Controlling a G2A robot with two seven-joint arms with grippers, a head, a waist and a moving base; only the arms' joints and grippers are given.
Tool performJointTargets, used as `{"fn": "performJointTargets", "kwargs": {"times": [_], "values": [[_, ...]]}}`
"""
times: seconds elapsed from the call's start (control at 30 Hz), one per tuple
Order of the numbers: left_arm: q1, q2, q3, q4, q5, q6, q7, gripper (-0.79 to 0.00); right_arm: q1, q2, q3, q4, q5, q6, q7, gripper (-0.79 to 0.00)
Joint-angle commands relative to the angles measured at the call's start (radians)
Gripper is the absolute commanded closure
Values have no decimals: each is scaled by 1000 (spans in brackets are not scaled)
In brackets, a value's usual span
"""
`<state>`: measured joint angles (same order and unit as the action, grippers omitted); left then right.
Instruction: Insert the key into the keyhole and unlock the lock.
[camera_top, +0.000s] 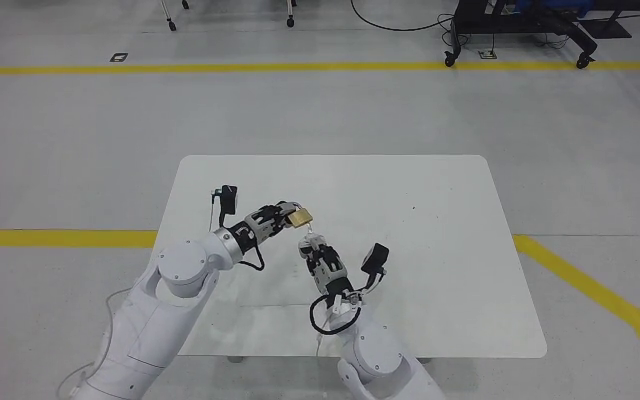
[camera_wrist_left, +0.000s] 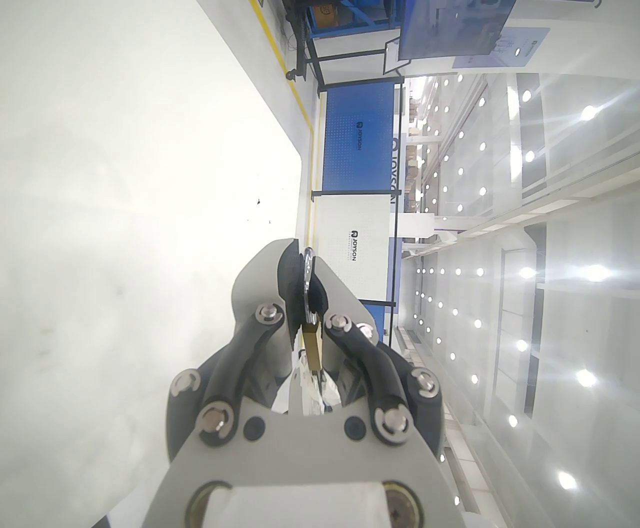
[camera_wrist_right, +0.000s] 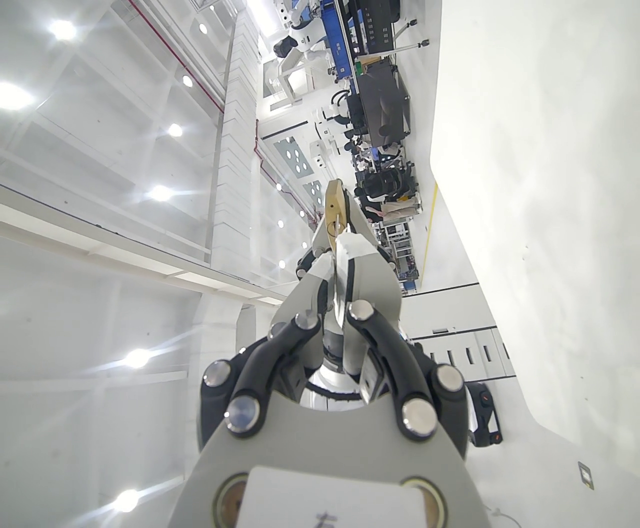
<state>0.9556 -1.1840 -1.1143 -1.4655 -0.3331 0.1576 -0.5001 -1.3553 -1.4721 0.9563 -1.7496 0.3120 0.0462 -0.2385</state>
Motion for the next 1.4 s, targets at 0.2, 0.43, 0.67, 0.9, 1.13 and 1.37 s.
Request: {"fn": "performJointTargets", "kwargs": {"times": [0.2,0.43,0.67,0.9,1.13,1.37], "values": [[-5,-3,-4,7,8,2,-5,0,1,-7,-11,2,-38,23,-6,0],[-19,-4,-14,34,-27,39,-80,0,-5,-11,-15,-10,-53,33,24,0],[-47,1,-34,80,-41,63,-181,0,-34,-10,-4,-38,-58,58,50,0],[-80,3,-34,145,-93,57,-338,0,-59,-3,19,-72,5,105,182,0],[-115,5,-20,204,-57,41,-392,0,-109,7,52,-146,-6,133,221,0],[-132,1,-9,221,-72,42,-411,0,-123,10,58,-162,-42,164,205,0]]}}
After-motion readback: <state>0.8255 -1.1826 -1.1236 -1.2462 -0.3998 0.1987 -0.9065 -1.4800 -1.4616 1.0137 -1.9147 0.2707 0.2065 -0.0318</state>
